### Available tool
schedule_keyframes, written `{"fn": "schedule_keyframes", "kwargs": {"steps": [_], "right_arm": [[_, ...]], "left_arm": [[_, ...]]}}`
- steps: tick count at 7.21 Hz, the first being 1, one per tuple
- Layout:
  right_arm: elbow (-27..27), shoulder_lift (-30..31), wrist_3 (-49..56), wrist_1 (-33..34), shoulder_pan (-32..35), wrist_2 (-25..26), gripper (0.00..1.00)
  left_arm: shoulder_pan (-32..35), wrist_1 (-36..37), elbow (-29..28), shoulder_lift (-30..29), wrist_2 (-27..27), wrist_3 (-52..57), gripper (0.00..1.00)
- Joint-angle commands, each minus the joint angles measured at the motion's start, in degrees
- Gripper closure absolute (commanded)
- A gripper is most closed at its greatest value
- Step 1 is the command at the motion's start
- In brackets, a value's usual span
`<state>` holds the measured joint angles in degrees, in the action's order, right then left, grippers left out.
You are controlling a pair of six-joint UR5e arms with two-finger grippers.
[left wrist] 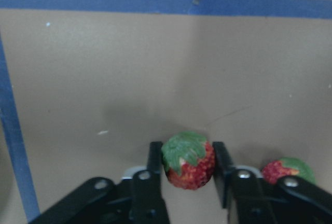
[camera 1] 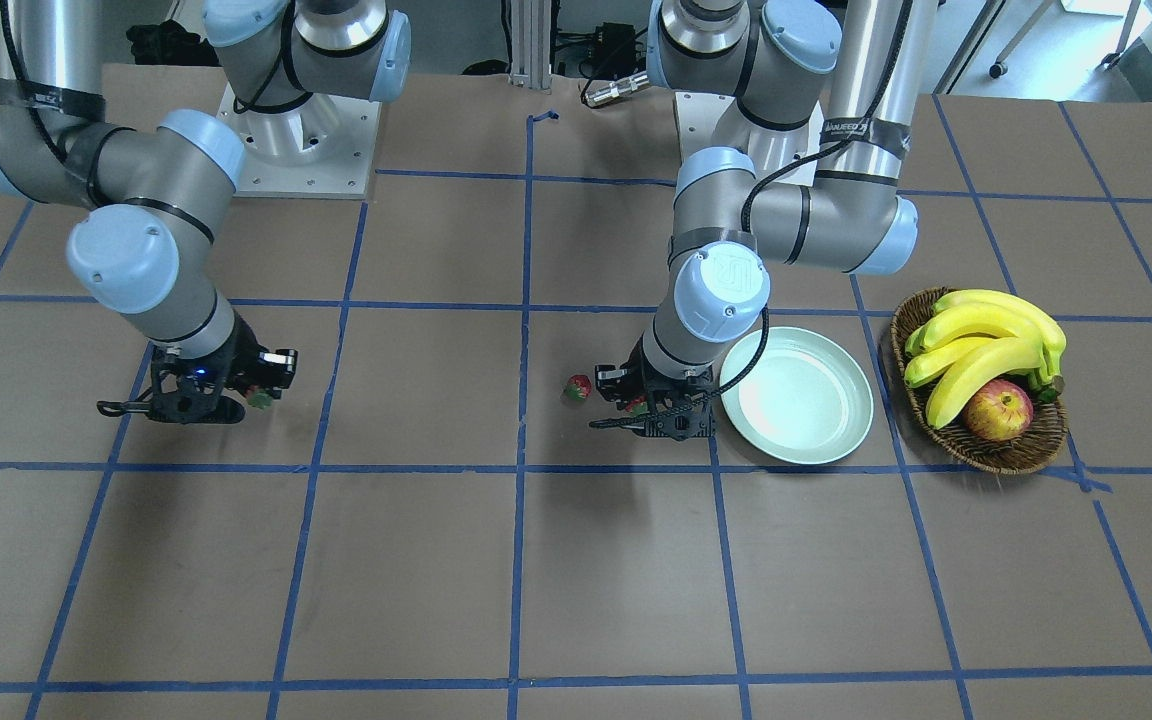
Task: Collect all strawberries into plate
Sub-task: 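Lift the strawberry over the plate with left while right carries its strawberry inward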
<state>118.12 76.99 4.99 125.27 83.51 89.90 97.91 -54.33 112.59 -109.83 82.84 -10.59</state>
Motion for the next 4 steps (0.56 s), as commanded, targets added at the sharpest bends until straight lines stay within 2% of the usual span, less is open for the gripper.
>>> {"fn": "schedule_keyframes", "kwargs": {"steps": [1,2,4], "right_arm": [[-4.02,-0.26,-17.48,-0.73,12.14,-5.06,0.99],[-6.04,-0.52,-24.52,-0.55,16.47,-8.83,0.99],[-7.81,-3.41,-30.46,1.54,21.58,-14.9,0.99]], "left_arm": [[-0.87,-7.67,-5.24,1.63,2.04,0.13,1.0],[-3.57,-13.12,-8.67,2.33,5.28,1.35,1.0],[-10.25,-14.49,-10.46,3.65,10.38,3.82,1.0]]}}
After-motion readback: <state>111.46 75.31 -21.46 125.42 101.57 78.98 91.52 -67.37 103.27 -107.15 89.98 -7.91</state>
